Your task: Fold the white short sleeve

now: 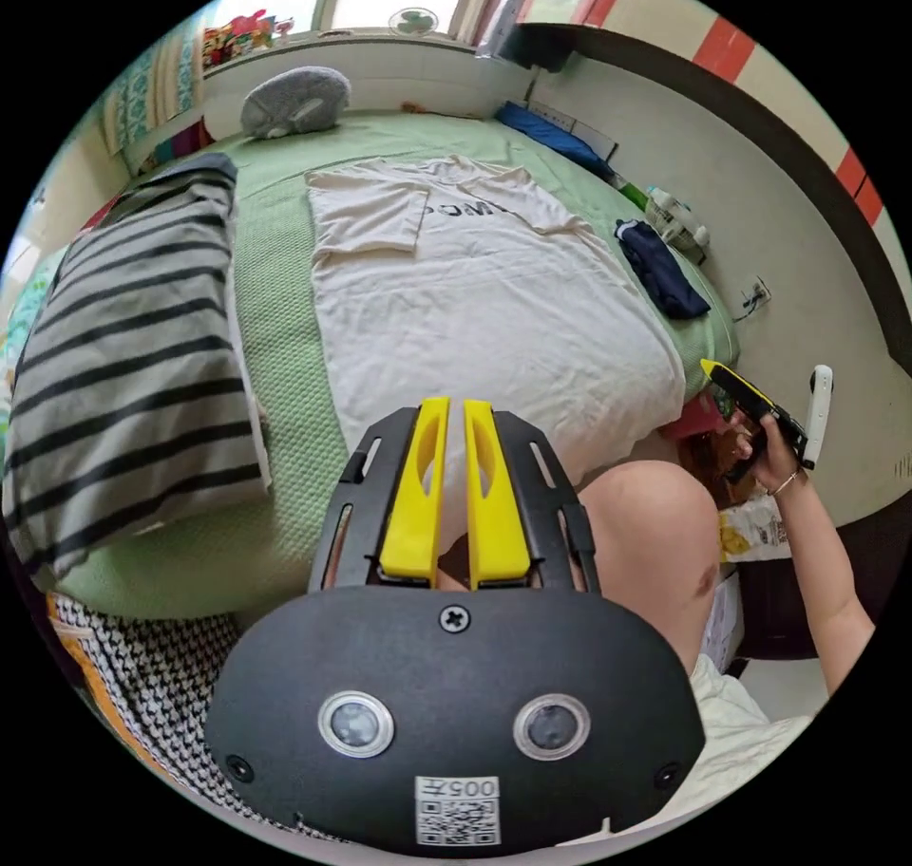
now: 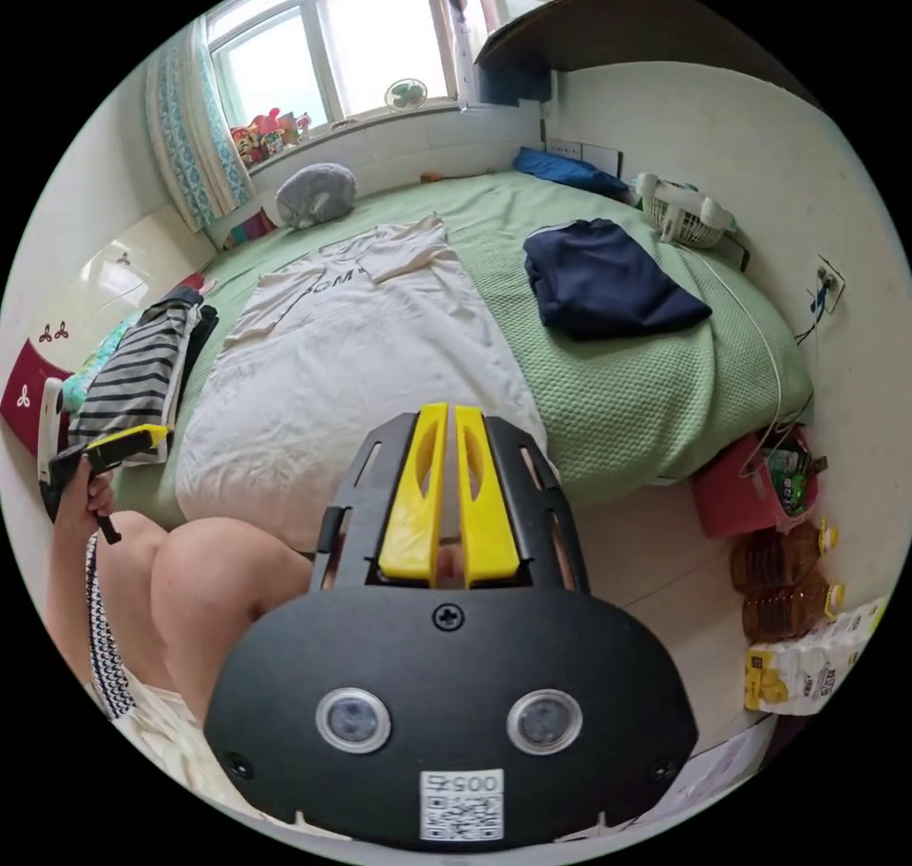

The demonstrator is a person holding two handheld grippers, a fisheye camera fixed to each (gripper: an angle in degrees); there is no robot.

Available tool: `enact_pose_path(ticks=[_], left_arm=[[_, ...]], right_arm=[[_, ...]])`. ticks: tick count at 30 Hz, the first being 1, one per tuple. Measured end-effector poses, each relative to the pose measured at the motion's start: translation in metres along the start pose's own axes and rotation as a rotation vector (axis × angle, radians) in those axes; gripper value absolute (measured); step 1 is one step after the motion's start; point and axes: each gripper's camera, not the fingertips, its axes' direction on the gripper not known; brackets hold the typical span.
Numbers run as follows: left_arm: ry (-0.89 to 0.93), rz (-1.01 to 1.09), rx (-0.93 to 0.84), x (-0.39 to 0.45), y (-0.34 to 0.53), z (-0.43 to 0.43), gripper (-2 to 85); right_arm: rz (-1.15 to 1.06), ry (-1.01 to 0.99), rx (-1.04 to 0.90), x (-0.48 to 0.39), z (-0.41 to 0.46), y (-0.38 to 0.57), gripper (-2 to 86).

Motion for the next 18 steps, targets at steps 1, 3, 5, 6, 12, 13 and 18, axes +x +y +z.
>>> enact_pose_path(ticks=[1,3,5,6,12,13,18], left_arm=[[-0.003,-0.021,0.012,-0.004,0.008,-0.004,5.7],[-0.009,-0.073,0.049,-0.018,0.037,-0.016,7.2],[-0.012,-0.100,0.064,-0.025,0.055,-0.021,8.5],[-0.006,-0.108,0.060,-0.028,0.065,-0.022,9.3],[-0.055,-0.097,0.071,-0.021,0.101,-0.022,13.4],[-0.063,-0.095,0.070,-0.020,0.103,-0.021,13.5],[-0.066,-0.096,0.012,-0.011,0.112,-0.011,13.8]], right_arm=[[-0.006,0.000,0.002,0.003,-0.001,0.003,1.5],[-0.042,0.001,0.006,0.010,-0.005,0.013,5.3],[-0.079,0.026,-0.018,0.012,-0.004,0.018,8.6],[-0.100,0.047,-0.039,0.013,-0.003,0.020,10.4],[-0.109,0.121,-0.089,0.028,0.004,0.029,12.4],[-0.109,0.127,-0.095,0.030,0.004,0.031,12.3],[-0.079,0.152,-0.147,0.050,0.008,0.037,10.0]])
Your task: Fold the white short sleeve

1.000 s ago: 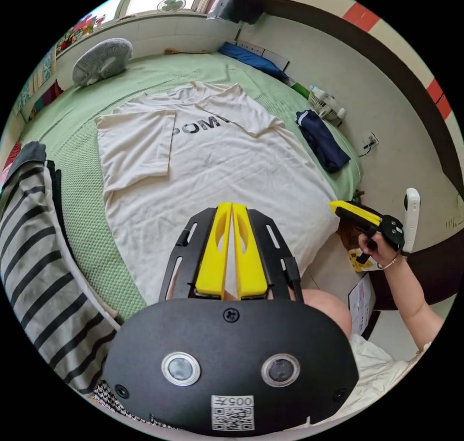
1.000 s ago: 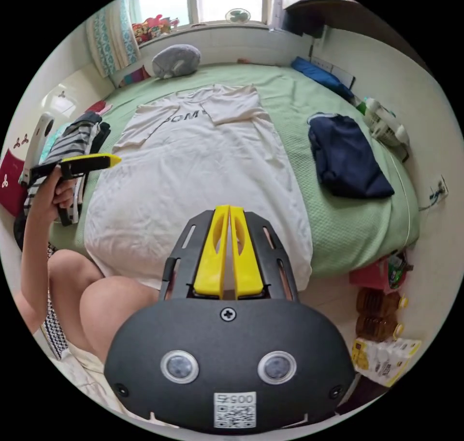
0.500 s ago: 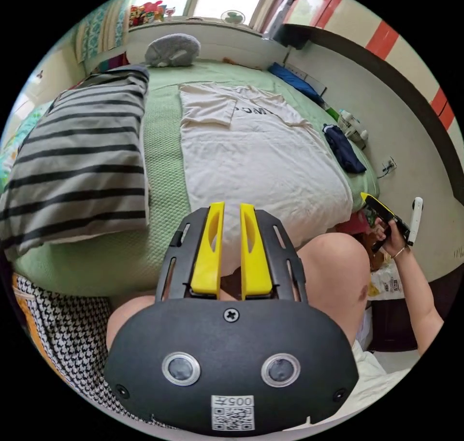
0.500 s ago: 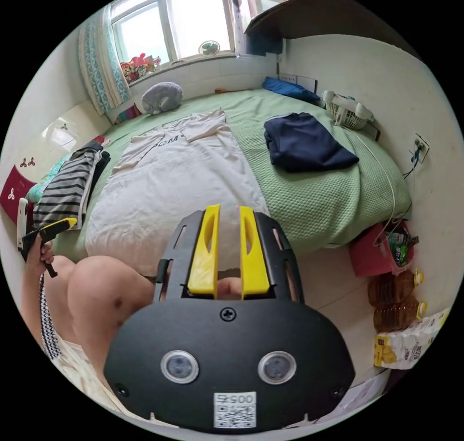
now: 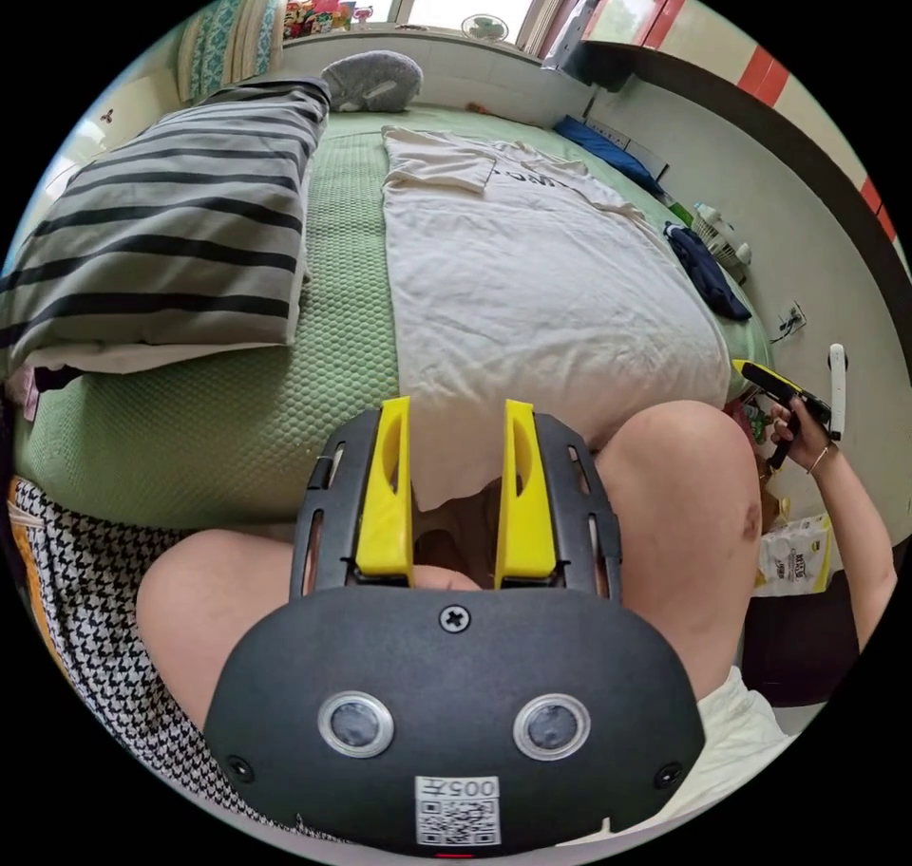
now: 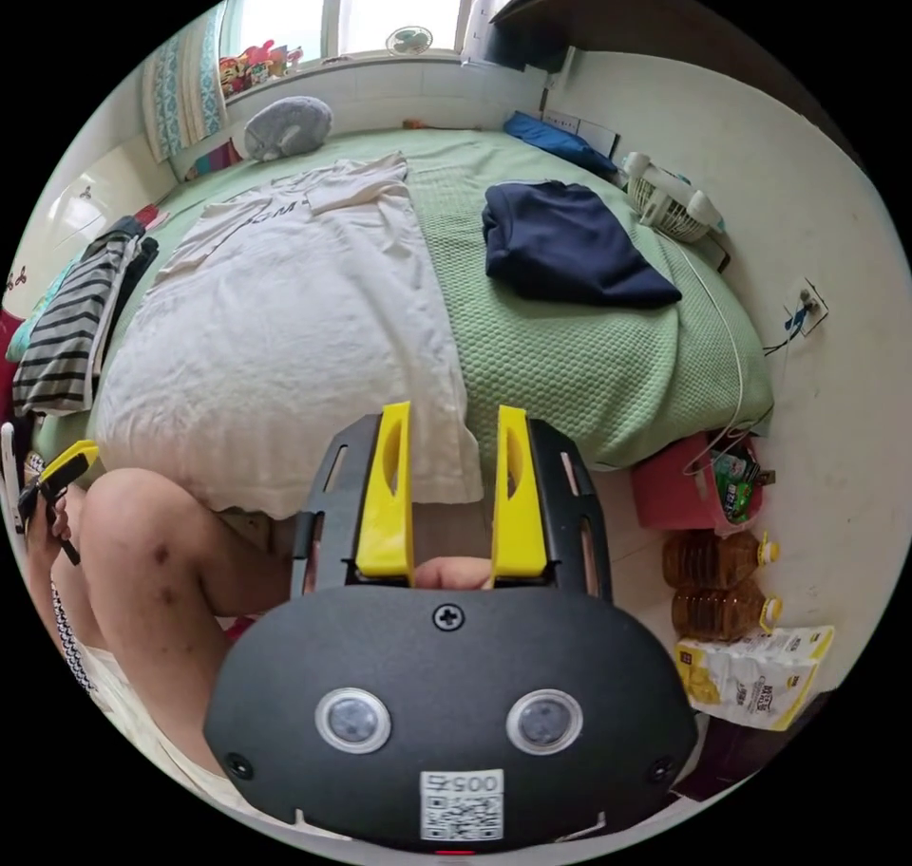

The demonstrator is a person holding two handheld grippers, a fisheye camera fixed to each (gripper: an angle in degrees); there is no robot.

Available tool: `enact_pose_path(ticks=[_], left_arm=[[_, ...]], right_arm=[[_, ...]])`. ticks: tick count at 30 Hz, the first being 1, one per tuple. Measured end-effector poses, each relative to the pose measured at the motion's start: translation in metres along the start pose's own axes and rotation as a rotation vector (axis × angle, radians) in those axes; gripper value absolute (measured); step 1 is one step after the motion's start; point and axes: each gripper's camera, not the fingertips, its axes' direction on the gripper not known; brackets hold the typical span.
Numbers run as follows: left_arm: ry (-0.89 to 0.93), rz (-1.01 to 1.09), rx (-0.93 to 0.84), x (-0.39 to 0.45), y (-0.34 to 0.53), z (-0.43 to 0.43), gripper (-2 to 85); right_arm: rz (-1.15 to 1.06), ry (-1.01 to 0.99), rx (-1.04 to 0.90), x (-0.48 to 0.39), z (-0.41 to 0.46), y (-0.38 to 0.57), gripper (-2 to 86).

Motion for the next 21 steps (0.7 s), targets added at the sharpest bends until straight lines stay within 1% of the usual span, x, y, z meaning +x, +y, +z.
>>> enact_pose_path(ticks=[6,11,19,21], left_arm=[[-0.026,0.010,-0.015,0.002,0.006,-0.003,13.5],[0.003,-0.006,-0.028,-0.002,0.022,-0.015,13.5],[0.042,-0.033,-0.085,-0.007,0.036,-0.005,13.7],[0.021,-0.025,-0.083,-0.005,0.037,-0.005,13.7]], right_arm=[[-0.007,-0.021,-0.041,0.008,0.007,0.010,9.2],[-0.027,-0.009,-0.101,0.016,0.017,0.026,9.2],[-0.008,-0.045,-0.092,0.032,0.011,0.038,7.1],[-0.019,-0.048,-0.094,0.031,0.008,0.041,5.3]])
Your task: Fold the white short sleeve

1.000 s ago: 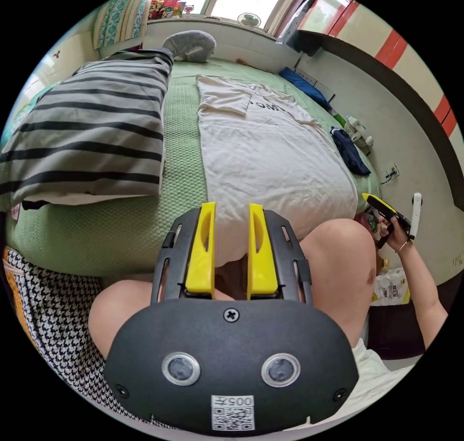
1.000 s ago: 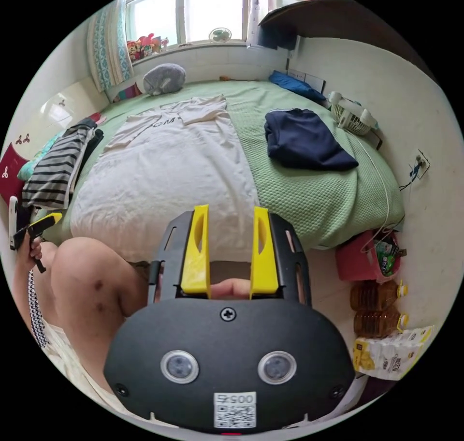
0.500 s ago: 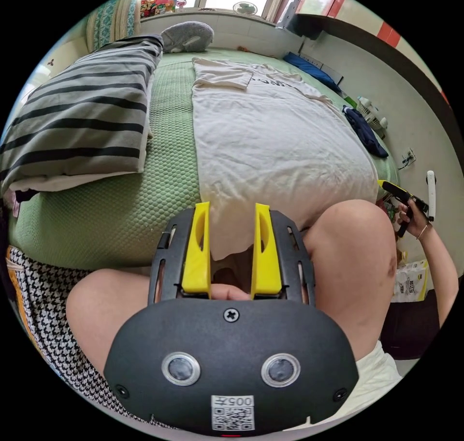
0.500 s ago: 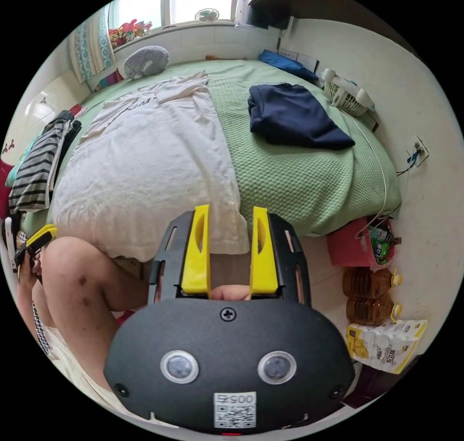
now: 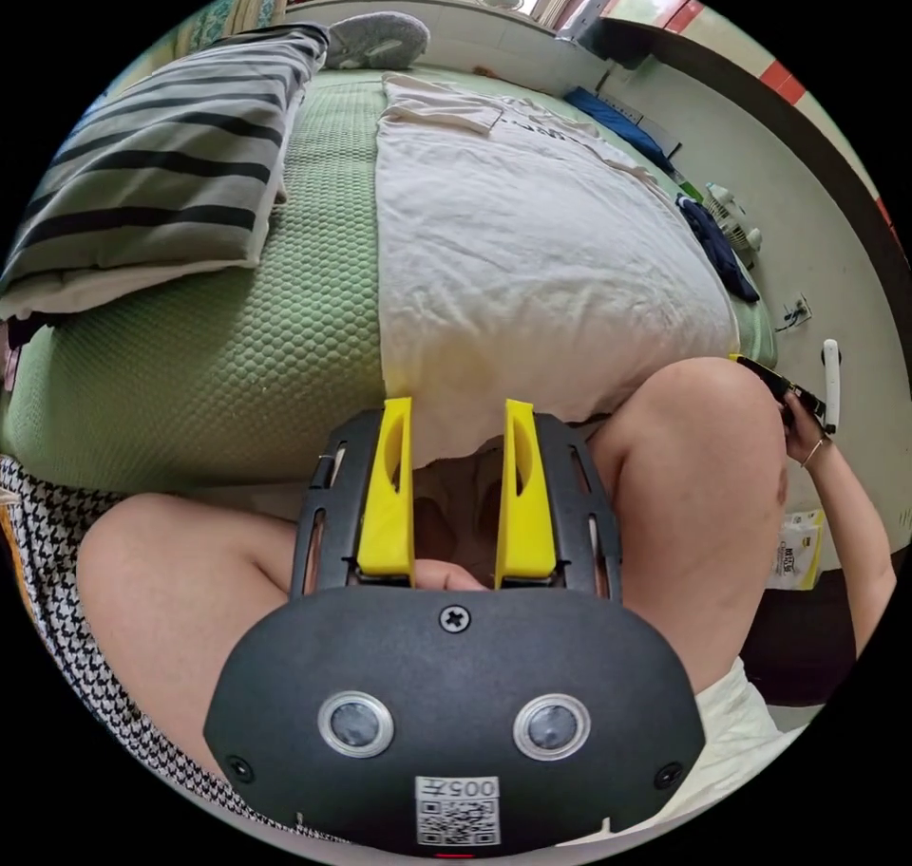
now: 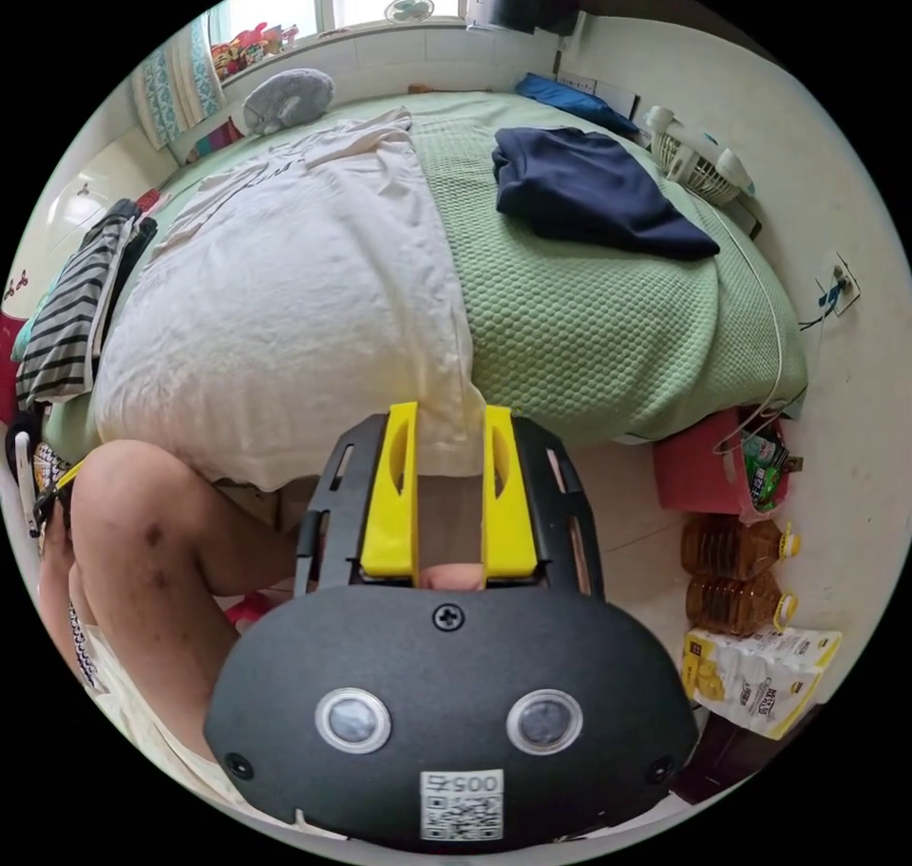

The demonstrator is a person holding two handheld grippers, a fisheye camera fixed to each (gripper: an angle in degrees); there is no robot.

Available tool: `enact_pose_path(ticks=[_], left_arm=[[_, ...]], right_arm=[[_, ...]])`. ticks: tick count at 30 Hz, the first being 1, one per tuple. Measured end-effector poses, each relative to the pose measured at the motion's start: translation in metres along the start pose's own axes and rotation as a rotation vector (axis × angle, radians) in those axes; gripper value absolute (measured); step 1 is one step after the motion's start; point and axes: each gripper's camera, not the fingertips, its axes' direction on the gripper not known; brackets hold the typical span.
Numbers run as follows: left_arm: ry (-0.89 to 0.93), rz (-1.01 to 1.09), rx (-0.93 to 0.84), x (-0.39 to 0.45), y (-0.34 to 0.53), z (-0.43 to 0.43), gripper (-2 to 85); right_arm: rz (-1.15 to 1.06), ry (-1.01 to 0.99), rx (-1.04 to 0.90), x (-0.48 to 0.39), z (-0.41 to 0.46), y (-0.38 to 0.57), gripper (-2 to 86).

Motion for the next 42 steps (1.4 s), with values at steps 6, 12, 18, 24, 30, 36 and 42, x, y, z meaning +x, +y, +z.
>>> enact_pose_path(ticks=[6,12,18,24,30,36,42], left_arm=[[-0.107,-0.014,0.073,-0.005,0.014,-0.027,15.8],[-0.037,-0.066,0.039,-0.022,0.018,-0.021,16.1],[-0.053,-0.046,0.032,-0.016,0.021,-0.027,17.0],[0.016,-0.079,-0.008,-0.019,0.022,-0.020,17.3],[-0.048,-0.112,-0.038,-0.019,0.022,-0.014,10.9],[-0.100,-0.113,-0.041,-0.026,0.027,-0.043,2.3],[0.012,-0.005,0.127,-0.029,0.028,-0.136,1.2]], right_arm=[[-0.022,0.029,0.006,-0.001,-0.011,0.010,-0.4],[-0.011,0.010,-0.008,0.009,-0.021,0.017,-1.5],[-0.108,-0.139,0.064,0.015,-0.076,0.028,-1.6],[-0.152,-0.248,0.187,0.029,-0.154,0.027,-1.6],[-0.213,-0.263,0.247,0.016,-0.192,0.024,-1.6],[-0.246,-0.227,0.256,0.012,-0.205,0.027,-1.6],[-0.234,-0.203,0.262,0.025,-0.227,0.026,-1.6]])
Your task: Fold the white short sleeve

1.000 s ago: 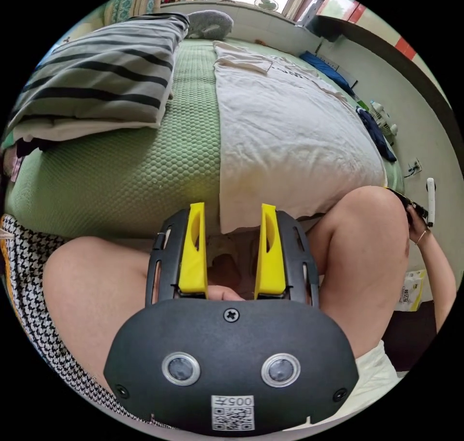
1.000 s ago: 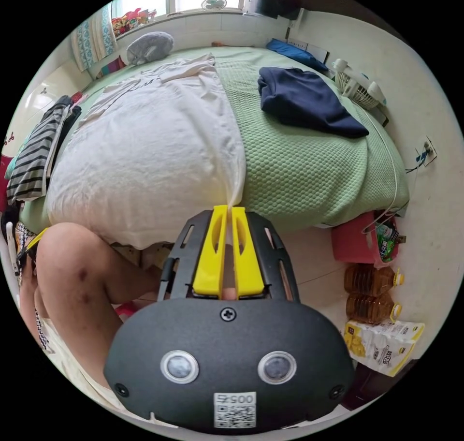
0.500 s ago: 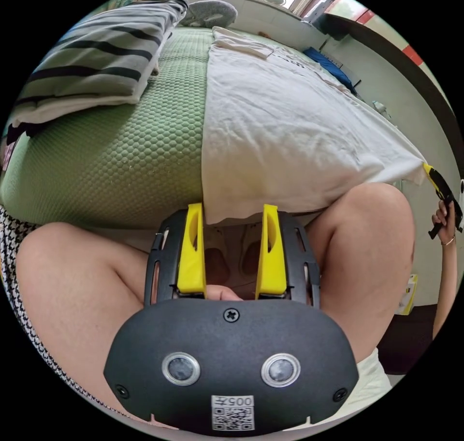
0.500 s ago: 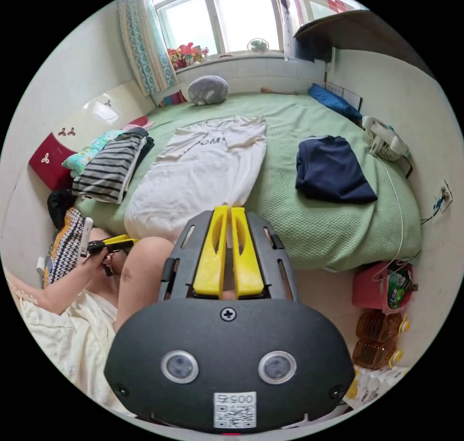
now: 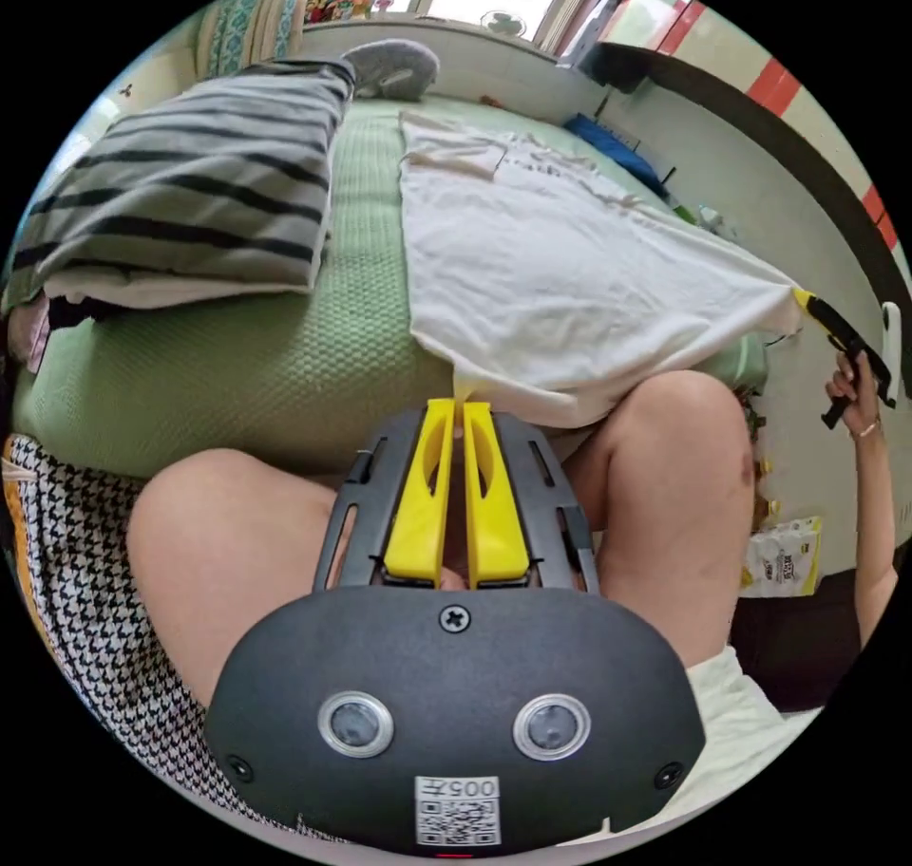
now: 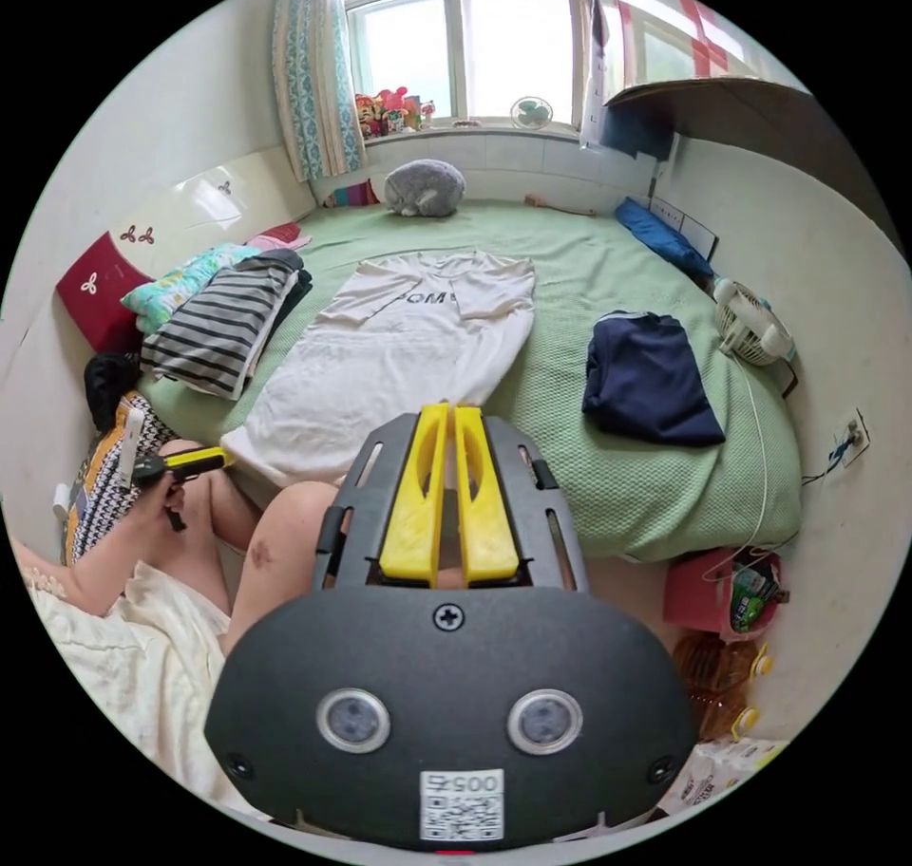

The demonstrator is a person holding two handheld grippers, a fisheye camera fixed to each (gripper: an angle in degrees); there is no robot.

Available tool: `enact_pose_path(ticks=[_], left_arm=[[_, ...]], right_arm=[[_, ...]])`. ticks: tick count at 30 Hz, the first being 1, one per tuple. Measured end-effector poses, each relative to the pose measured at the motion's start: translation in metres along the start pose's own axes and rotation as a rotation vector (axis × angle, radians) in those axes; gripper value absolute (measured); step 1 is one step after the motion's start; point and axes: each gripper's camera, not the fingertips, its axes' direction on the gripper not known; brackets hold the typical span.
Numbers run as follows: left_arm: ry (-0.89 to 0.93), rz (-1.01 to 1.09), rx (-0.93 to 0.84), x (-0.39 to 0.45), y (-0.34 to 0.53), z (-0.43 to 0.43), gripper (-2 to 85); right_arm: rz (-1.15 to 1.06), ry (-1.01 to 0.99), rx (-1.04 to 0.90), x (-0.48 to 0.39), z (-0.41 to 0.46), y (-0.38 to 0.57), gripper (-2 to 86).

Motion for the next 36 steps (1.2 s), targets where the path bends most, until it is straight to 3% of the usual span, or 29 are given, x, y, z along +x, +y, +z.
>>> enact_pose_path(ticks=[11,21,28,36], left_arm=[[0.039,0.107,0.255,-0.022,0.001,-0.168,0.7],[0.133,0.123,0.142,-0.049,0.045,-0.237,0.5],[0.153,0.206,0.085,-0.052,0.023,-0.246,0.5],[0.123,0.323,0.075,-0.058,-0.112,-0.188,0.5]], right_arm=[[0.064,-0.023,-0.013,0.017,-0.058,0.016,-1.6],[0.156,-0.138,-0.092,0.023,-0.108,0.084,-1.7],[0.227,-0.138,-0.126,0.036,-0.109,0.087,-1.6],[0.186,-0.051,-0.138,0.065,-0.030,-0.028,-1.6]])
